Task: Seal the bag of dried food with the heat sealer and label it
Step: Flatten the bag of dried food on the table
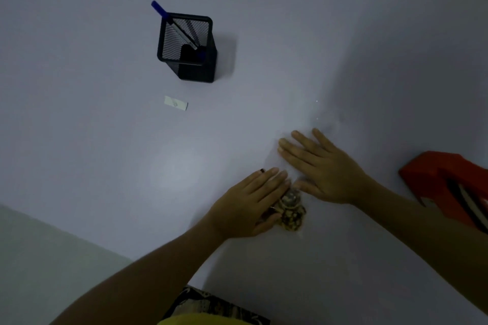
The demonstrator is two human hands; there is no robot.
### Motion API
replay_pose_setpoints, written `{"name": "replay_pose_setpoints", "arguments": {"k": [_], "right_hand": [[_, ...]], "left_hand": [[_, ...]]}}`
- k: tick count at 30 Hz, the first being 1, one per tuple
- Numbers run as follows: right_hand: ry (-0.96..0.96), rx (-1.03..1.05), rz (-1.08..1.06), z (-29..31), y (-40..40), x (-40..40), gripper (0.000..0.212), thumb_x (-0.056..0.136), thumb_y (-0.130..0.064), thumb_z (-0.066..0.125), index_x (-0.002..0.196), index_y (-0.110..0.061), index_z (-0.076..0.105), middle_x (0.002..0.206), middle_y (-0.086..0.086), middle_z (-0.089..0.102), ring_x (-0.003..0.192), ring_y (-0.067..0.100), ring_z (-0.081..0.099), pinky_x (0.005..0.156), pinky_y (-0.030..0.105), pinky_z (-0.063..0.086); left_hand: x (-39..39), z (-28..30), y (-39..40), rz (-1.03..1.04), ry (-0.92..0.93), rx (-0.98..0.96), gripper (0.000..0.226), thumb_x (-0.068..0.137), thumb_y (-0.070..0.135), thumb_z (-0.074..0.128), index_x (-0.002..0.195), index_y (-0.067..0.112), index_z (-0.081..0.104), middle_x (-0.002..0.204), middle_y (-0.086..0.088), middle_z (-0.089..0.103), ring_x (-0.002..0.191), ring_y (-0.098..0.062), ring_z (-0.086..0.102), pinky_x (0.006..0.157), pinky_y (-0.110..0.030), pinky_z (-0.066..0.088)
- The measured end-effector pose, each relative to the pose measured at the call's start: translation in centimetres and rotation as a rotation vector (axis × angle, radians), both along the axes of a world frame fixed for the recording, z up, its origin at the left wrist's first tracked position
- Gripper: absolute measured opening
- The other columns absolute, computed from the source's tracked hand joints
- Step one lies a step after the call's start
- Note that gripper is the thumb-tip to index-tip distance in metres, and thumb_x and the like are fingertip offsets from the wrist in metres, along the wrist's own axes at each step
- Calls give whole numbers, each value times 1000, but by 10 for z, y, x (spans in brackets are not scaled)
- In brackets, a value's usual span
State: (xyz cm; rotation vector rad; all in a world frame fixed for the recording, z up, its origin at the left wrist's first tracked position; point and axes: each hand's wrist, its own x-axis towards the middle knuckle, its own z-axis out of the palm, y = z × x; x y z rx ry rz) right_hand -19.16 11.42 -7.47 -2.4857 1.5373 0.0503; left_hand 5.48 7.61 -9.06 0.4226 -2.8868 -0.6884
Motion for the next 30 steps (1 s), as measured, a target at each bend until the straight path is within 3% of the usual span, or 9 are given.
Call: {"name": "replay_pose_setpoints", "arguments": {"k": [7,11,14,21,30], "right_hand": [[87,-21,175,-3,-39,-27,58,99,-52,26,147,-20,33,153,0,32,144,36,22,113,63,18],[165,-42,28,0,-59,-48,59,100,-53,21,149,-20,29,154,-1,32,145,36,20,112,64,15],[118,-91,-74,4,-60,-39,62,100,-52,20,149,-15,26,155,4,30,145,36,17,113,64,14],[101,-67,228,-7,-45,-10,59,99,-52,24,149,-18,27,155,2,27,145,35,18,113,63,17],[271,-65,-35,2,-90,-60,52,103,-42,23,151,-22,23,157,0,25,146,35,16,111,67,13]], "left_hand": [[0,2,-2,26,-15,14,57,94,40,49,140,7,44,148,-13,42,141,-28,34,115,-40,32],[0,4,-3,68,-28,15,61,93,39,48,142,4,40,150,-15,37,142,-29,30,116,-42,29],[0,4,-3,85,-34,23,63,93,41,49,142,3,39,150,-14,37,142,-28,31,115,-41,31],[0,4,0,107,-18,25,62,92,42,51,140,4,43,148,-14,41,141,-26,33,115,-40,32],[-2,3,-1,106,-27,34,62,92,40,51,141,4,41,150,-13,38,142,-27,31,115,-42,32]]}}
